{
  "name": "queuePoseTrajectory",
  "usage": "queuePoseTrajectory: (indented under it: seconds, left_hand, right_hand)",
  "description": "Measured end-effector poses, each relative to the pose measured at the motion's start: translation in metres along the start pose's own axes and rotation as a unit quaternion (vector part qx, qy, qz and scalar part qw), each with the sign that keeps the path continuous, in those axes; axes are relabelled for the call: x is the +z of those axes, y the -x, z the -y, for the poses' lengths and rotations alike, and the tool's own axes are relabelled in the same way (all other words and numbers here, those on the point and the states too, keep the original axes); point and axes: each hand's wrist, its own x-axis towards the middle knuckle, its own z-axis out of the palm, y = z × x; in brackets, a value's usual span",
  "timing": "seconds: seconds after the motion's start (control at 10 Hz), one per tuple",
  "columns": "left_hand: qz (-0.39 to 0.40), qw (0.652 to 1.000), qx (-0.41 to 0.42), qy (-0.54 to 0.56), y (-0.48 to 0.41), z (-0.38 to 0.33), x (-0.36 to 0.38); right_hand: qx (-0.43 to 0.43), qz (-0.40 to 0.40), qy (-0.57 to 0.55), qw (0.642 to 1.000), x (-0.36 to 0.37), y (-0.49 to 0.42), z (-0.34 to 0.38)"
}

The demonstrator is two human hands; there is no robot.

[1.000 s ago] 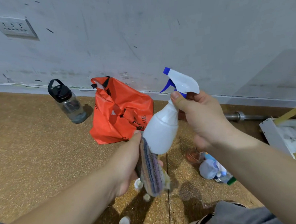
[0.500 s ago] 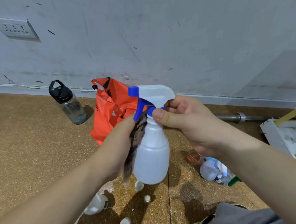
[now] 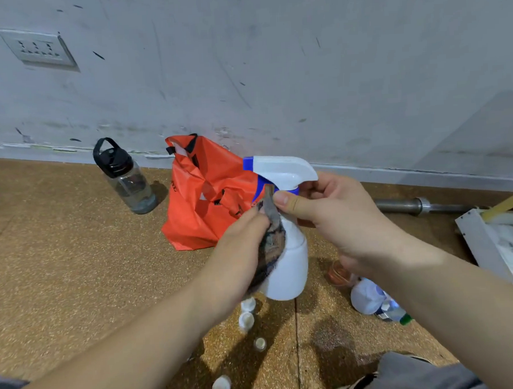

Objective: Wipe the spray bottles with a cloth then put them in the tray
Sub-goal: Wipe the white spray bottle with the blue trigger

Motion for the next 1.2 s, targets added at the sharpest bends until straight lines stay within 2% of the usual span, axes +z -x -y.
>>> queuePoseTrajectory:
  seconds: [0.1,0.2,0.3,0.4,0.5,0.6,0.7,0.8,0.9,1.0,1.2]
  left_hand:
    - [-0.117,0.990,0.073,0.019,0.083,-0.019,0.046]
    - [-0.050,0.996,-0.021,0.076,0.074,0.002,0.043]
    - [-0.010,0.982,-0.114,0.148,0.075,0.009,0.045]
    - [0.014,0.963,-0.122,0.241,0.078,0.005,0.054]
    - [-0.018,0.975,-0.081,0.205,0.082,-0.004,0.062]
    - [-0.018,0.992,-0.059,0.107,0.091,-0.004,0.068]
    - [-0.012,0.996,-0.054,0.065,0.096,-0.001,0.070]
    - [-0.008,0.999,-0.025,0.020,0.099,0.005,0.072]
    - [-0.009,0.999,-0.018,-0.033,0.093,0.017,0.069]
    - [-0.013,0.996,-0.027,-0.085,0.085,0.029,0.069]
    - [-0.040,0.986,-0.068,-0.145,0.055,0.054,0.080]
  right_hand:
    - [-0.002,-0.035,-0.001,0.999,0.002,0.000,-0.001]
    - [-0.019,-0.078,0.016,0.997,-0.004,-0.004,0.001]
    - [-0.022,-0.122,0.006,0.992,-0.008,-0.003,0.001]
    - [-0.024,-0.143,0.014,0.989,-0.008,0.003,-0.003]
    - [-0.041,-0.179,0.026,0.983,-0.011,0.010,-0.003]
    - [-0.046,-0.205,0.060,0.976,-0.022,0.028,-0.009]
    - [-0.034,-0.215,0.191,0.957,-0.037,0.048,-0.023]
    - [-0.042,-0.221,0.310,0.924,-0.058,0.057,-0.036]
    - [-0.002,-0.242,0.292,0.925,-0.076,0.059,-0.058]
    - [0.061,-0.288,0.186,0.937,-0.092,0.062,-0.103]
    - [0.172,-0.358,0.145,0.906,-0.122,0.049,-0.202]
